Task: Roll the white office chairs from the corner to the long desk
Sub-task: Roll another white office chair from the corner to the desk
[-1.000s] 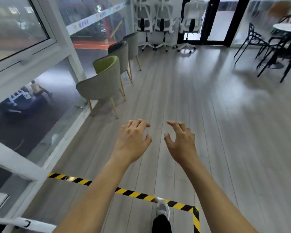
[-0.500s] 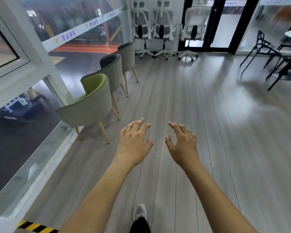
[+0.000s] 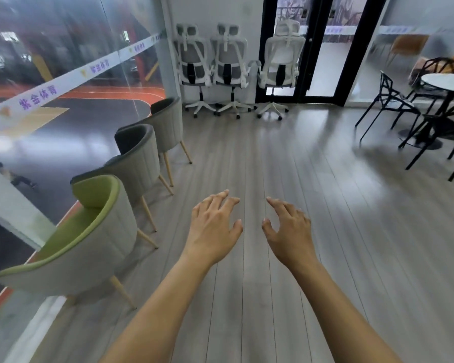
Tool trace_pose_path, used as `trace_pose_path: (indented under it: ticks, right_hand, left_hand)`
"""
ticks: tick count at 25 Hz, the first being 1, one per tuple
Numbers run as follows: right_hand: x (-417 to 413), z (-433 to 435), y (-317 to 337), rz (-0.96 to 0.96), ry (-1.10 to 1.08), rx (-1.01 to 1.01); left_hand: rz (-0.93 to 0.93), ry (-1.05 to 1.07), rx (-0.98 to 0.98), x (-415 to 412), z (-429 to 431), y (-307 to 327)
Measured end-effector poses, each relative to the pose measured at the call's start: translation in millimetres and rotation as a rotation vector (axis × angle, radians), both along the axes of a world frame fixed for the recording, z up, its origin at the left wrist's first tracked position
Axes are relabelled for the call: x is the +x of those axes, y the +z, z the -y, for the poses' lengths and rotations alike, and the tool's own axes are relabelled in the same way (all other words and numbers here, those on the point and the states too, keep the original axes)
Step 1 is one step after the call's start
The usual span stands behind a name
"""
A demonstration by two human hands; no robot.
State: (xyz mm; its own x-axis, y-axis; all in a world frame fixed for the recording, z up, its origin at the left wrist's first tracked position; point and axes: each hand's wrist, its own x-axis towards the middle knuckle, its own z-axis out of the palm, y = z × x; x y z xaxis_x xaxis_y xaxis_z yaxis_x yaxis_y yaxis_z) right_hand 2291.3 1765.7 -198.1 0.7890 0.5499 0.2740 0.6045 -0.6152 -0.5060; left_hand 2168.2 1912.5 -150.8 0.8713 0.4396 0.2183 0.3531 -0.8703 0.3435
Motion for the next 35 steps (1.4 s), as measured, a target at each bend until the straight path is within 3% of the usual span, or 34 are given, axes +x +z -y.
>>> trace_pose_path:
  ticks: [19, 27, 35]
  right_hand:
    - [640.8, -361.7, -6.6, 0.006, 0.009, 0.029]
    - [899.0, -527.8, 12.7, 0.012, -0.087, 0.002]
    - [1156.6, -624.9, 10.4, 0.014, -0.199, 0.091]
  left_hand:
    - [0.021, 0.006, 0.014, 633.1, -361.0, -8.1]
    - [0.052, -0.105, 0.034, 912.7, -529.5, 9.5]
    - [0.051, -0.217, 0.049, 1183.8, -635.2, 14.1]
